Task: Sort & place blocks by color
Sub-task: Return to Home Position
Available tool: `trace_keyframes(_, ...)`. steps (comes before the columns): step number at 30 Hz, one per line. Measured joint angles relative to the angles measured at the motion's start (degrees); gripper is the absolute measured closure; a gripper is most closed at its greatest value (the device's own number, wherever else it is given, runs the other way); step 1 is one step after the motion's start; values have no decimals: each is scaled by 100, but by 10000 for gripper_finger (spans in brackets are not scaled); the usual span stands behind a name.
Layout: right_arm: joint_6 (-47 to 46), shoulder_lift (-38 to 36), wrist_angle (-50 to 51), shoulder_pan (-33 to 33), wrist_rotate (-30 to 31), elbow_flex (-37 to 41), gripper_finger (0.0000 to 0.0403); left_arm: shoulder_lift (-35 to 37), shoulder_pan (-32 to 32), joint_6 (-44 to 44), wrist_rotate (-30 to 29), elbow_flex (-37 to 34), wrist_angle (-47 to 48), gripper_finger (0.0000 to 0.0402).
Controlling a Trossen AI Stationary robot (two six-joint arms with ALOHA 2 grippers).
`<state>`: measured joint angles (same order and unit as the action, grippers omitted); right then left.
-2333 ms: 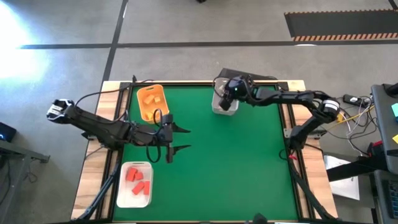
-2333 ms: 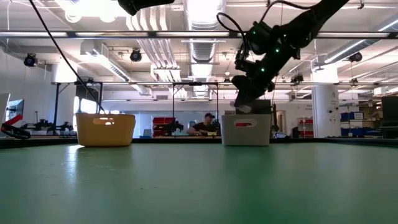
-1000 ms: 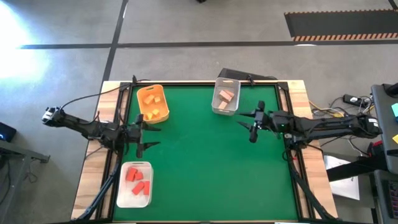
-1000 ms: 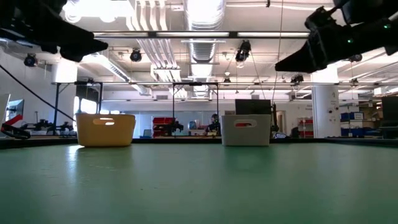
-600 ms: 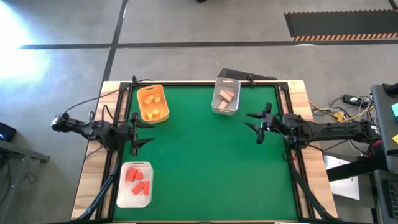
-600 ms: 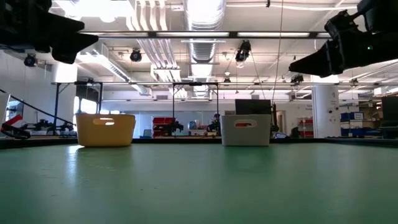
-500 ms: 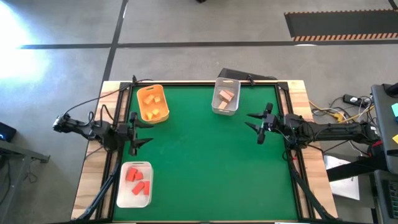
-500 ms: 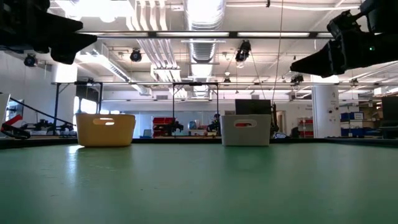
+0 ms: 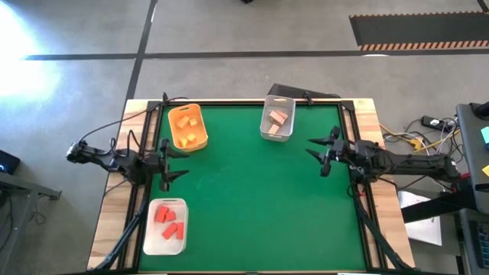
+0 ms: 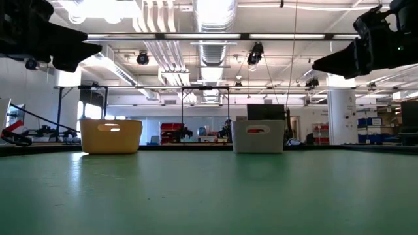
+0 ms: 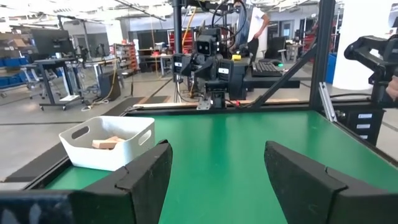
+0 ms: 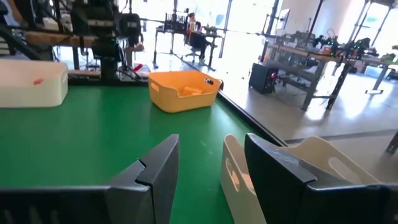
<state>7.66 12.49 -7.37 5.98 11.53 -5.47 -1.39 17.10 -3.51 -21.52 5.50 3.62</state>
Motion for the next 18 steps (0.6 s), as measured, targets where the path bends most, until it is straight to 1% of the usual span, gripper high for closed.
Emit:
trace_keyframes(3,-3,-153,155,0,2,36,232,11,0,16,0,-103,-7,170)
trace_keyframes(6,-9,-302,135,-1,0,114,232,13,0,18,-2,-255,-114,192)
trace_keyframes(9,16,-465,161,-2,0,227,232,13,0,14,-2,-343,-338,222)
trace_keyframes(18,319,-959,149,-2,3,374,232,4,-2,0,15,-382,-399,324)
